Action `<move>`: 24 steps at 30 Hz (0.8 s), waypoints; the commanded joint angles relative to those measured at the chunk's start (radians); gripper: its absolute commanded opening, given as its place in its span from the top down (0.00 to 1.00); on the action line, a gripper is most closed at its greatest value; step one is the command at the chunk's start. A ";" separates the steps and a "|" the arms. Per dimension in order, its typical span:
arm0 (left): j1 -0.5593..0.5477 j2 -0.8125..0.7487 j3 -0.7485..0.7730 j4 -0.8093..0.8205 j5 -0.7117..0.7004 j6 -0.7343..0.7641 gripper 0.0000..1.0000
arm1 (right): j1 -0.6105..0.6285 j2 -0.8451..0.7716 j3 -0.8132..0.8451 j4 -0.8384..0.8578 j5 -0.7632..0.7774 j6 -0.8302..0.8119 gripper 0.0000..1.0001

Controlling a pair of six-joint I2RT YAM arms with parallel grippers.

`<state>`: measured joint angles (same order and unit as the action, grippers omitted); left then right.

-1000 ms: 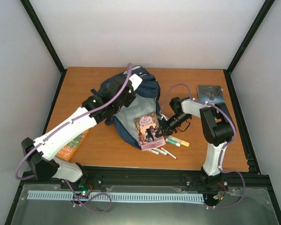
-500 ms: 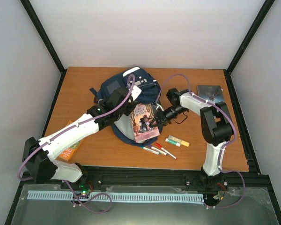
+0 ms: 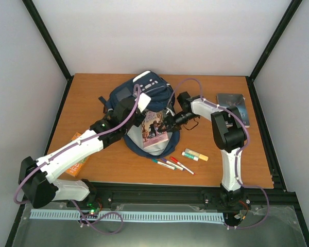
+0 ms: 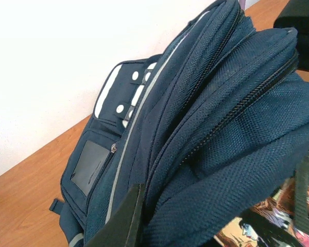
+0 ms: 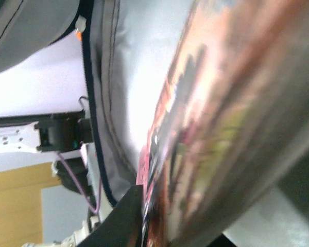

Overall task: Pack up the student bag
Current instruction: Place the book in the student bag.

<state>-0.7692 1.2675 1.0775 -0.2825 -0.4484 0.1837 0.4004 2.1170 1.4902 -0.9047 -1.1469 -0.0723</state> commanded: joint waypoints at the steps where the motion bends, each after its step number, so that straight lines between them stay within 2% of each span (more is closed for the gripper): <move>1: 0.002 -0.065 0.027 0.165 0.015 -0.003 0.99 | 0.011 0.005 0.030 0.175 0.110 0.060 0.83; 3: 0.002 -0.062 0.031 0.159 0.032 -0.005 0.99 | 0.010 0.017 0.035 0.221 0.160 0.087 0.71; 6: 0.002 -0.068 0.029 0.152 0.040 -0.011 0.99 | 0.011 0.024 0.047 0.251 0.196 0.106 0.57; 11: 0.002 -0.089 0.014 0.154 0.035 -0.005 0.99 | 0.009 -0.066 0.025 0.185 0.345 0.034 0.23; 13: 0.002 -0.098 0.010 0.155 0.032 -0.003 0.99 | 0.009 -0.131 -0.020 0.185 0.404 -0.010 0.19; 17: 0.002 -0.111 0.000 0.157 0.023 0.004 0.99 | 0.010 -0.228 -0.099 0.177 0.450 -0.090 0.19; 24: 0.002 -0.127 -0.016 0.161 0.011 0.002 0.99 | 0.016 -0.390 -0.267 0.220 0.514 -0.240 0.28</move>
<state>-0.7677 1.1973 1.0374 -0.2768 -0.4339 0.1867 0.4030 1.8114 1.3090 -0.7193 -0.7036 -0.1856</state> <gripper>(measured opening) 0.061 0.745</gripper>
